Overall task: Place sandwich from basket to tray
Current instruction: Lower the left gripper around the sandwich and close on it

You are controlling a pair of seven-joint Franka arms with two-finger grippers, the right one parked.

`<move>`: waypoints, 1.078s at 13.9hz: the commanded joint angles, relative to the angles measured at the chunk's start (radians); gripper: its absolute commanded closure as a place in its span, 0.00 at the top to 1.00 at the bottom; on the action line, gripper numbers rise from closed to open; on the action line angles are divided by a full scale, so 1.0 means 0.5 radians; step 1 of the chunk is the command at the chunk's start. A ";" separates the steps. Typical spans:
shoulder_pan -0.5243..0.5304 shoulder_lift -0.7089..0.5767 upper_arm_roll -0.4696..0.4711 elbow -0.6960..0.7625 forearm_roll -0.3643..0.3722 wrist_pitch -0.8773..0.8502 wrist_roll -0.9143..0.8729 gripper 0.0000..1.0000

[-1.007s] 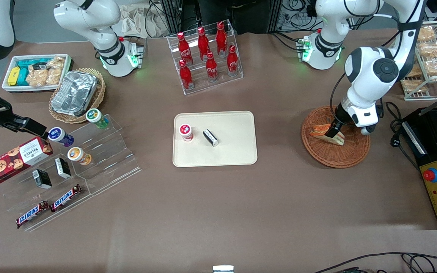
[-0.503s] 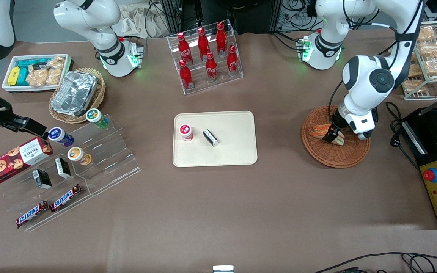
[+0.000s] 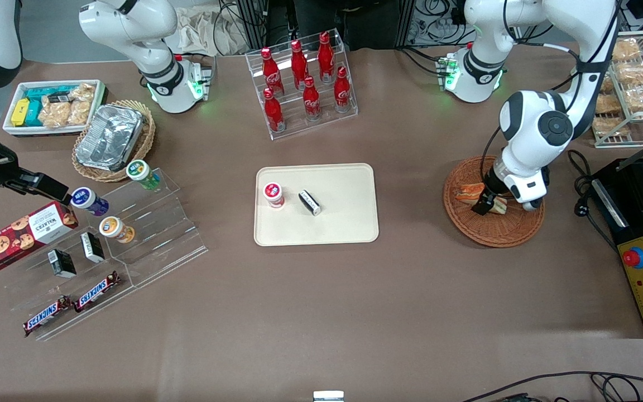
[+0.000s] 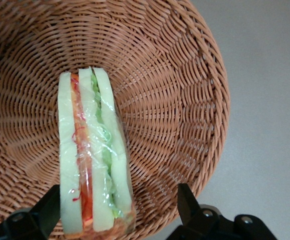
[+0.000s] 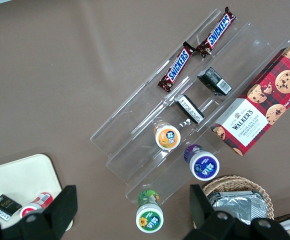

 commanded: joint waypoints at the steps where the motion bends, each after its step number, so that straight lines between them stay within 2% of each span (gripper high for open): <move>1: -0.011 0.063 0.008 0.021 0.028 0.054 -0.052 1.00; 5: -0.008 0.088 0.014 0.015 0.038 0.094 -0.052 0.99; 6: -0.005 0.094 0.014 0.018 0.053 0.094 -0.052 0.95; 7: -0.002 0.100 0.014 0.018 0.053 0.094 -0.052 0.79; 9: -0.002 0.100 0.050 0.018 0.056 0.094 -0.052 0.18; 10: -0.002 0.100 0.054 0.015 0.062 0.094 -0.049 0.00; 15: 0.004 0.057 0.054 0.018 0.075 0.079 -0.022 0.00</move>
